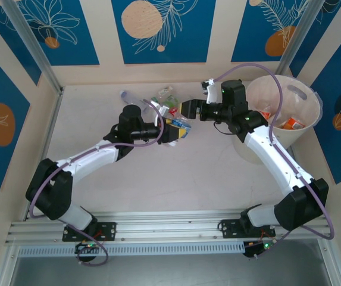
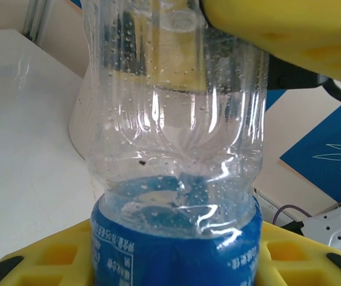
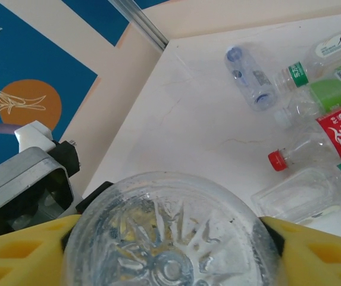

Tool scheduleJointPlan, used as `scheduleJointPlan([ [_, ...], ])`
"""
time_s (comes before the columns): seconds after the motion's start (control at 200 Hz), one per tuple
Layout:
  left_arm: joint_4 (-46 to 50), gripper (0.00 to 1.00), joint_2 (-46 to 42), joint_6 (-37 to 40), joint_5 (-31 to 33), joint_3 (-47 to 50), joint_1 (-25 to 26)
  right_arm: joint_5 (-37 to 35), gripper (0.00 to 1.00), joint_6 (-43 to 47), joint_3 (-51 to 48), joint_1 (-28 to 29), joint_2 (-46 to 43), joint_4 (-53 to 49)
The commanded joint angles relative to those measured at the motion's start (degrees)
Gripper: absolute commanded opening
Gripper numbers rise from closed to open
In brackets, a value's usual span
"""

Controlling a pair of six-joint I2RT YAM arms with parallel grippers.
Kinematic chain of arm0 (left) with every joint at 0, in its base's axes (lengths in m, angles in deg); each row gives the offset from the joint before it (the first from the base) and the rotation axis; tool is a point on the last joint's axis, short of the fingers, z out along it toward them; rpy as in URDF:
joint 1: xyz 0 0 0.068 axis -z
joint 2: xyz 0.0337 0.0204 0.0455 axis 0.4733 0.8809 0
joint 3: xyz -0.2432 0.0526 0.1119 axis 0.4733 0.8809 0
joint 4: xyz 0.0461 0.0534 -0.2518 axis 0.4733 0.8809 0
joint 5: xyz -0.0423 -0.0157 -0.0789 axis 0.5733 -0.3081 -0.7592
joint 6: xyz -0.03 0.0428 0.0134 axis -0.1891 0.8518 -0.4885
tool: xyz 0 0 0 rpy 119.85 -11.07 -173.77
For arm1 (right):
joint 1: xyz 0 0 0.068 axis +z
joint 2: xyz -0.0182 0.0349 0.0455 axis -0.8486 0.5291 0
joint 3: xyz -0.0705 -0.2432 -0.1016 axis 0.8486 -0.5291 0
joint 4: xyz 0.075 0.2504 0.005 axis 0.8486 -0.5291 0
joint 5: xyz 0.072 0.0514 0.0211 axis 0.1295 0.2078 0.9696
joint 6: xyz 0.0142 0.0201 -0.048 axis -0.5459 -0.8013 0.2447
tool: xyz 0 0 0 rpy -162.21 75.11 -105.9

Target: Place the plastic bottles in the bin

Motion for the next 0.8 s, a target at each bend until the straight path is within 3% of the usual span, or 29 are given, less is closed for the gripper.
scheduleJointPlan([
  [0.0, -1.28, 0.46, 0.86, -0.8, 1.39, -2.07, 0.3, 0.3, 0.59, 0.59, 0.09, 0.7, -0.3, -0.24],
  [0.115, 2.21, 0.63, 1.48, -0.67, 0.87, -3.25, 0.23, -0.38, 0.51, 0.46, -0.48, 0.29, -1.45, 1.06],
  [0.32, 6.13, 0.99, 0.27, 0.46, 2.2, -2.86, 0.18, -2.79, 0.46, 0.57, -1.22, -0.88, -3.48, 1.18],
  [0.56, 1.7, 1.0, -2.34, 0.63, 7.28, 1.06, 0.21, -7.86, 0.46, 2.07, -1.08, -3.08, -6.63, -1.02],
  [0.795, 2.77, 1.0, -6.71, 4.43, 19.63, 5.05, 0.16, -14.49, 0.45, 5.8, 0.5, -7.25, -12.93, -5.09],
])
